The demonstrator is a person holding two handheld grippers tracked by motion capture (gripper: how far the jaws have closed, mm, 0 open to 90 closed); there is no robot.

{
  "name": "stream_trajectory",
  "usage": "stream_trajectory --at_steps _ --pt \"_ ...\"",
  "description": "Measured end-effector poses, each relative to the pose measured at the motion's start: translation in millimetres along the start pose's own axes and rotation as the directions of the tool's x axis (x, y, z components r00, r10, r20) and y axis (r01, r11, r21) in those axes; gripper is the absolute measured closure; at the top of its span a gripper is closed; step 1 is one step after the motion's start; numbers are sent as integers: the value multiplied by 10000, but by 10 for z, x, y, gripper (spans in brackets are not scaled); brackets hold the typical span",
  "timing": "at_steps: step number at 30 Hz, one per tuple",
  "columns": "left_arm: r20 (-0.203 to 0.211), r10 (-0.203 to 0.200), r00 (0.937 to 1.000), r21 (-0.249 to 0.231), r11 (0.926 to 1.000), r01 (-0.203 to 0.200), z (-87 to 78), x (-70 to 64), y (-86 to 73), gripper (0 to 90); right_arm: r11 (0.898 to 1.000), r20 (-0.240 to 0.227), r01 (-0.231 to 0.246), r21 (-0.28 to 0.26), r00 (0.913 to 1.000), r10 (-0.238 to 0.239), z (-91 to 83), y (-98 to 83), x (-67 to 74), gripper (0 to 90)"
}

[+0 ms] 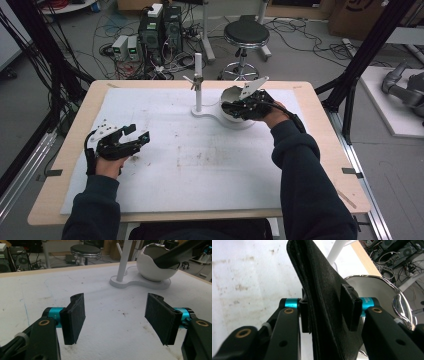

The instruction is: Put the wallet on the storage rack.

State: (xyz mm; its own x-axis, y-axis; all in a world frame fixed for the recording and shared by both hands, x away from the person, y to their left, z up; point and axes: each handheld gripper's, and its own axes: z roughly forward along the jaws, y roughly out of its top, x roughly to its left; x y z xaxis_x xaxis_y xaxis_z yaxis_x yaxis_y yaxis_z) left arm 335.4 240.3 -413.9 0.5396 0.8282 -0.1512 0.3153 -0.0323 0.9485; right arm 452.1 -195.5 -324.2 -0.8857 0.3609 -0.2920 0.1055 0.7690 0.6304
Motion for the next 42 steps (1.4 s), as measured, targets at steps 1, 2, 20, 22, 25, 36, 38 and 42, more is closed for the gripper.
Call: stream_trajectory --at_steps 1,2,20,22,25,36,38,42 --pt "0 5 10000 -14 10000 -5 0 0 0 324 10000 -63 74 45 10000 -73 2 5 3 661" --pt "7 19 10000 -16 10000 -19 -2 2 1 323 9998 -69 180 77 9998 -179 4 7 4 662" --pt "-54 30 10000 -12 10000 -31 -9 4 2 324 9513 -1559 -2872 -1118 9505 2687 -69 -209 -16 358" --pt "-69 0 10000 -37 10000 0 -9 3 3 324 9507 -1540 -2899 -1104 9500 2717 -70 -211 -15 360" --pt "-83 11 10000 -20 10000 -11 -10 8 2 324 9523 -1575 -2869 -1042 9502 2690 -49 -205 -12 366" --pt "-54 12 10000 -14 10000 -13 -16 9 4 324 9550 -1670 -2804 -963 9504 2622 -3 -213 10 367" --pt "-79 -65 9999 -62 10000 64 -15 14 2 324 9471 -1717 -3039 -1031 9433 2840 -24 -216 15 336" --pt "-76 -53 10000 -57 10000 52 -14 21 1 324 9477 -1634 -3021 -1033 9450 2835 -66 -214 16 294"
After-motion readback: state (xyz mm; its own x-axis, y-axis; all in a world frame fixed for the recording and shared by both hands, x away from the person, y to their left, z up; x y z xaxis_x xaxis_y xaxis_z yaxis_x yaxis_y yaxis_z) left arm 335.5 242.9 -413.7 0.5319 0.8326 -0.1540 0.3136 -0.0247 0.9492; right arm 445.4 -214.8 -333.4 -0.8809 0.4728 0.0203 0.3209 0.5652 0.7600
